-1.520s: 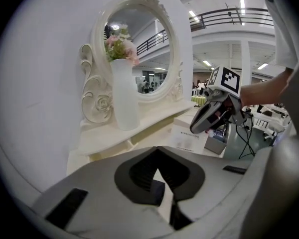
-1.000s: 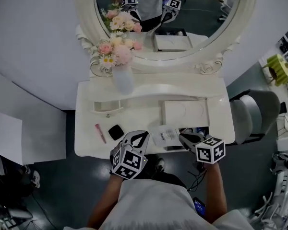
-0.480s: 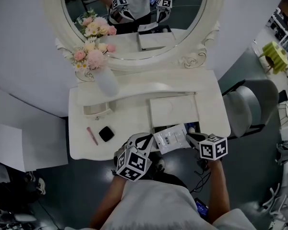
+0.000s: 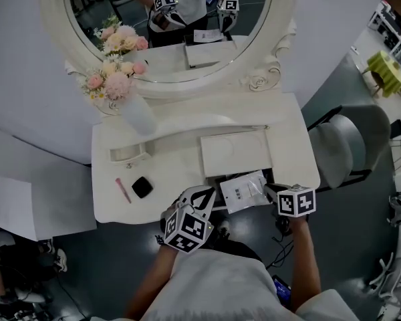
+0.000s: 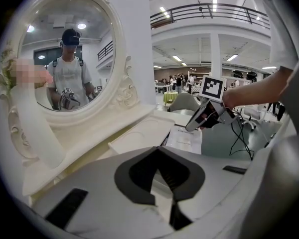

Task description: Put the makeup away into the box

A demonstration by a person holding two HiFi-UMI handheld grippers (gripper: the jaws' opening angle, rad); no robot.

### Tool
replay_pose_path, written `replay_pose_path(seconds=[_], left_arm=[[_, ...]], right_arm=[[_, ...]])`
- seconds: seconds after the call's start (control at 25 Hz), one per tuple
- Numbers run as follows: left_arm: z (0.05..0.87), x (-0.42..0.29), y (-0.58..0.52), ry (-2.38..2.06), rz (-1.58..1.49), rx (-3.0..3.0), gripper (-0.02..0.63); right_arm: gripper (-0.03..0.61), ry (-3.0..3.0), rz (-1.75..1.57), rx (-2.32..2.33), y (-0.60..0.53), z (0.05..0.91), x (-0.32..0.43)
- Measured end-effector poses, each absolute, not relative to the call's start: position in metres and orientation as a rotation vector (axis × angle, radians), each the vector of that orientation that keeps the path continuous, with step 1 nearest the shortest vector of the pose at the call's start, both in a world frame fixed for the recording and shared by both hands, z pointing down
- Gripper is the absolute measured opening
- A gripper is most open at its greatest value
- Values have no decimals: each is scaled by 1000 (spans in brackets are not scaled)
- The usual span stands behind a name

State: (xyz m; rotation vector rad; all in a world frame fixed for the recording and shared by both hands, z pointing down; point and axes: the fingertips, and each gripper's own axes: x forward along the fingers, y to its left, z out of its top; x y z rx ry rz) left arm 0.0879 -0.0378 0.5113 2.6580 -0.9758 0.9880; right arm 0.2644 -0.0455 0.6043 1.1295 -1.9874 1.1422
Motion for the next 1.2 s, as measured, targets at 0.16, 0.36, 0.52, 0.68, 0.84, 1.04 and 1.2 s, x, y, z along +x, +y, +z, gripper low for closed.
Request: replay_pose_path(seconds=[0.16, 0.36, 0.52, 0.68, 0.84, 1.04, 1.2], left_arm=[[514, 96, -39, -961, 998, 2658, 23], [519, 105, -40, -936, 1008, 2665, 23], [520, 109, -39, -931, 1014, 2664, 23], [522, 109, -39, -934, 1019, 2657, 23], [523, 109, -39, -936, 1023, 2656, 23], [526, 111, -36, -922, 1041, 2661, 21], [527, 114, -35, -911, 1038, 2664, 21]], right_arm=[[3, -1956, 1197, 1141, -43, 613, 268], [5, -1946, 1201, 1171, -46, 618, 273], [5, -1884, 1275, 1236, -47, 625, 280], [5, -1870, 1434, 1286, -50, 627, 277], [5, -1881, 1364, 1287, -52, 626, 273], [56, -1891, 1239, 1247, -48, 619, 275], [75, -1906, 1076, 1246, -50, 602, 280]])
